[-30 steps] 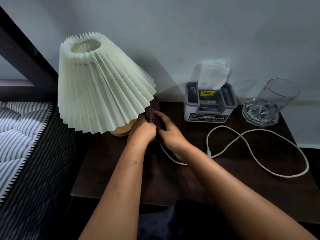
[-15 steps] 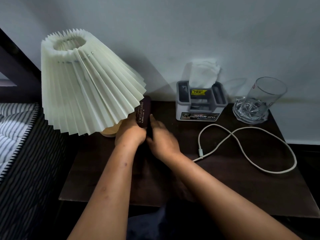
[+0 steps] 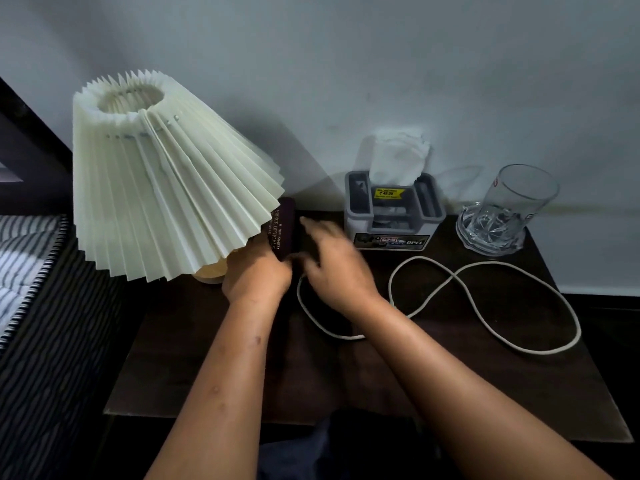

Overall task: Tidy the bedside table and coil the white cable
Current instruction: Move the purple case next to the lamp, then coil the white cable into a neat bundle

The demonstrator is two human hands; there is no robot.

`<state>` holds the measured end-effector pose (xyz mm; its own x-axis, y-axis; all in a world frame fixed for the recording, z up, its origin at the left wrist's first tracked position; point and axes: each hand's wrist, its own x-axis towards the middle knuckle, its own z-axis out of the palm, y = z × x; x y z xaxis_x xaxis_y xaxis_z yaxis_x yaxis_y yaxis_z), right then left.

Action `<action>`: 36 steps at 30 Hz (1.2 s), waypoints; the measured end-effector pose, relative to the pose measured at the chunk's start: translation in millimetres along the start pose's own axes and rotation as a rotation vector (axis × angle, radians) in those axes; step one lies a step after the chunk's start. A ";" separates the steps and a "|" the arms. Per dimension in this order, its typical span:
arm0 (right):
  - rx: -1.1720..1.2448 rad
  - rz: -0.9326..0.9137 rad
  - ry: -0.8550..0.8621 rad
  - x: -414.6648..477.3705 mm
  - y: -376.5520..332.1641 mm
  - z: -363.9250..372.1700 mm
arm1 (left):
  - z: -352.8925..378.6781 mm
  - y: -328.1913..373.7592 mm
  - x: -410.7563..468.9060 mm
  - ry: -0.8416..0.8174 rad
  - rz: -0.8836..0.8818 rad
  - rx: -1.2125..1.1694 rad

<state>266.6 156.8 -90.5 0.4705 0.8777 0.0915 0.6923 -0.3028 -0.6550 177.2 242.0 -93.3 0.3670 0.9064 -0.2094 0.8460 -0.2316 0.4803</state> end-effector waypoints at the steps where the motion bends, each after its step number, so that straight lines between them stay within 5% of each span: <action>1: 0.015 -0.032 0.125 1.1 -1.4 -10.4 | -0.3 4.0 -2.1 0.032 0.004 0.031; 5: -0.012 -0.030 0.533 6.3 12.6 -52.1 | 1.6 25.6 -14.0 0.147 0.137 0.074; 9: -0.049 0.355 0.695 4.8 48.8 -77.3 | 12.1 42.8 -18.3 0.110 0.347 0.005; 16: 0.380 0.542 0.469 5.5 76.5 -68.9 | 30.6 60.0 -24.9 -0.070 0.454 -0.092; 27: 0.330 0.441 0.314 9.5 51.6 -45.2 | 14.8 55.9 -29.2 0.204 0.254 -0.123; 36: 0.321 0.415 0.294 10.8 49.4 -43.3 | 11.2 52.5 -27.7 0.218 0.259 -0.146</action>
<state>329.6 135.2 -89.4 0.8293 0.5568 -0.0464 0.2404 -0.4305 -0.8700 215.7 200.7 -71.8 0.4576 0.8819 0.1139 0.6658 -0.4247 0.6135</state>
